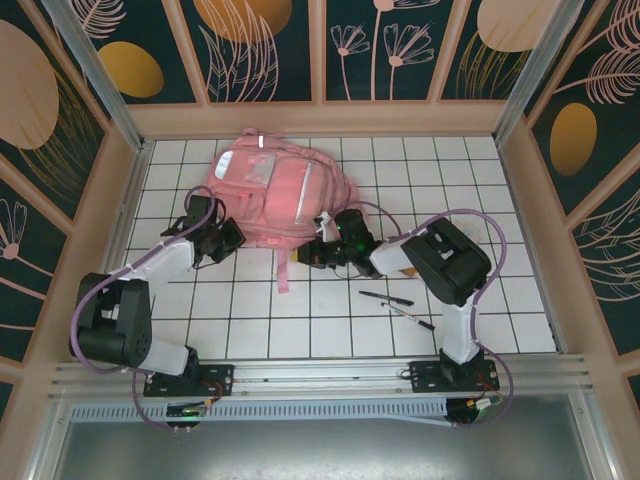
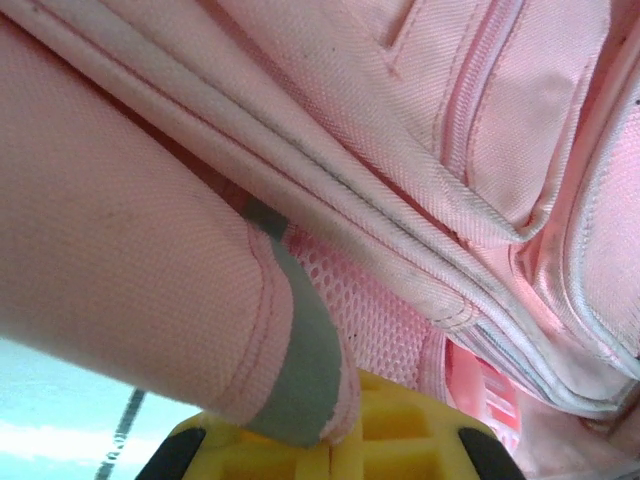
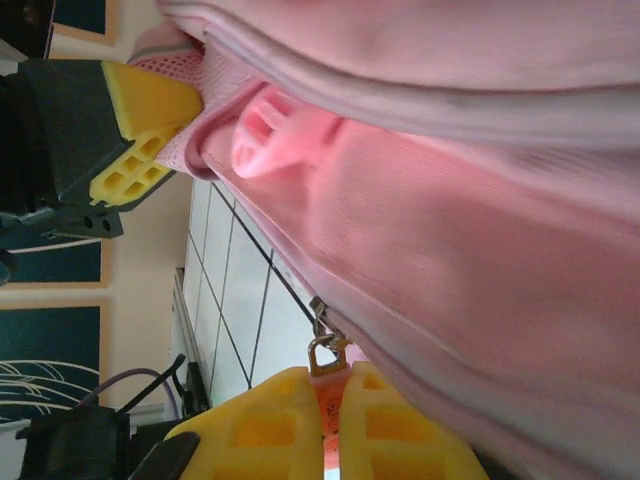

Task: Pack the student bag

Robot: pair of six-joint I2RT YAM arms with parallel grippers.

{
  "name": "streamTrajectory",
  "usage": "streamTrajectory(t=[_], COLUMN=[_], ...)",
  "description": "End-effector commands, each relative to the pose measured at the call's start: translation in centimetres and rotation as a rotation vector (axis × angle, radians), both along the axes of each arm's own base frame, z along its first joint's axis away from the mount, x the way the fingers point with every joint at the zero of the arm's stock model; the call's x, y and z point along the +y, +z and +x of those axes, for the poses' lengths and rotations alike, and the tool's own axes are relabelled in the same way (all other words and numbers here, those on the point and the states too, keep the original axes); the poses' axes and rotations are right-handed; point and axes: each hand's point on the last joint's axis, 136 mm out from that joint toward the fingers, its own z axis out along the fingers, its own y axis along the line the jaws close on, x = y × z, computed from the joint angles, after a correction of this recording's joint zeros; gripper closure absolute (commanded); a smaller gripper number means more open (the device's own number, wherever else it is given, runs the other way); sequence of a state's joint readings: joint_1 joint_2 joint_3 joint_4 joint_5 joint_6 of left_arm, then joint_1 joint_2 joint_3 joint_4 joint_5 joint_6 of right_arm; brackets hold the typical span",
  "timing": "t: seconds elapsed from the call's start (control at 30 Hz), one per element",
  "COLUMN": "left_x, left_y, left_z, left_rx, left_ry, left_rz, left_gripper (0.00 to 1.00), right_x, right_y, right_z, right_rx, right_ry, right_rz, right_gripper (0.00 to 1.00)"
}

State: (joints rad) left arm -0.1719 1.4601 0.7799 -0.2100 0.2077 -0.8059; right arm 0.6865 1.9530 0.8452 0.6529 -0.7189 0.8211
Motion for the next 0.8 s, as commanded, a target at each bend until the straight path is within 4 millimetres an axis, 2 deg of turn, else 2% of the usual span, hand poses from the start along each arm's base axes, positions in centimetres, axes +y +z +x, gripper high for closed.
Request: streamTrajectory(t=[0.0,0.13,0.2,0.23,0.33,0.37,0.43,0.5,0.53,0.6,0.63,0.67,0.7,0.77], left_x=[3.1,3.9,4.3,4.7,5.0,5.0,4.8,4.8,4.8,4.4,3.9,3.6,3.2,2.5], left_y=[0.7,0.5,0.4,0.3,-0.1,-0.6,0.0,0.0,-0.7,-0.5,-0.3,0.0,0.4,1.6], left_z=[2.0,2.8,3.2,3.5,4.6,4.7,6.3,7.5,7.9,8.6,8.7,8.5,8.1,6.9], left_rx=[-0.061,-0.049,-0.042,-0.038,-0.031,-0.018,-0.036,-0.038,-0.022,-0.016,-0.021,-0.024,-0.028,-0.036], left_ry=[0.041,0.007,-0.006,-0.011,-0.035,-0.049,-0.074,-0.091,-0.101,-0.112,-0.122,-0.123,-0.121,-0.108], left_rz=[0.145,0.222,0.260,0.281,0.300,0.303,0.309,0.322,0.326,0.306,0.279,0.255,0.225,0.168], left_gripper=[1.00,1.00,1.00,1.00,1.00,1.00,1.00,1.00,1.00,0.89,0.79,0.73,0.68,0.64], right_x=[-2.1,-5.2,-6.2,-7.6,-9.7,-10.2,-10.6,-10.5,-10.3,-9.9,-9.7,-9.7,-9.6,-9.0], right_y=[2.1,0.9,0.5,0.3,0.0,-0.1,-0.1,0.1,0.3,0.8,1.1,1.2,1.5,2.0], right_z=[0.3,1.2,1.0,1.9,2.3,2.4,2.2,2.0,1.9,1.7,1.6,1.7,1.7,1.9], right_rx=[0.075,0.075,0.067,0.063,0.037,0.029,0.011,-0.017,-0.030,-0.068,-0.099,-0.127,-0.162,-0.224], right_ry=[-0.046,-0.084,-0.082,-0.113,-0.127,-0.127,-0.112,-0.083,-0.066,-0.036,-0.027,-0.025,-0.014,0.009], right_rz=[0.035,-0.063,-0.107,-0.132,-0.193,-0.209,-0.226,-0.234,-0.229,-0.227,-0.238,-0.261,-0.288,-0.349], right_gripper=[1.00,1.00,1.00,1.00,1.00,1.00,1.00,1.00,1.00,1.00,1.00,0.96,0.86,0.78])
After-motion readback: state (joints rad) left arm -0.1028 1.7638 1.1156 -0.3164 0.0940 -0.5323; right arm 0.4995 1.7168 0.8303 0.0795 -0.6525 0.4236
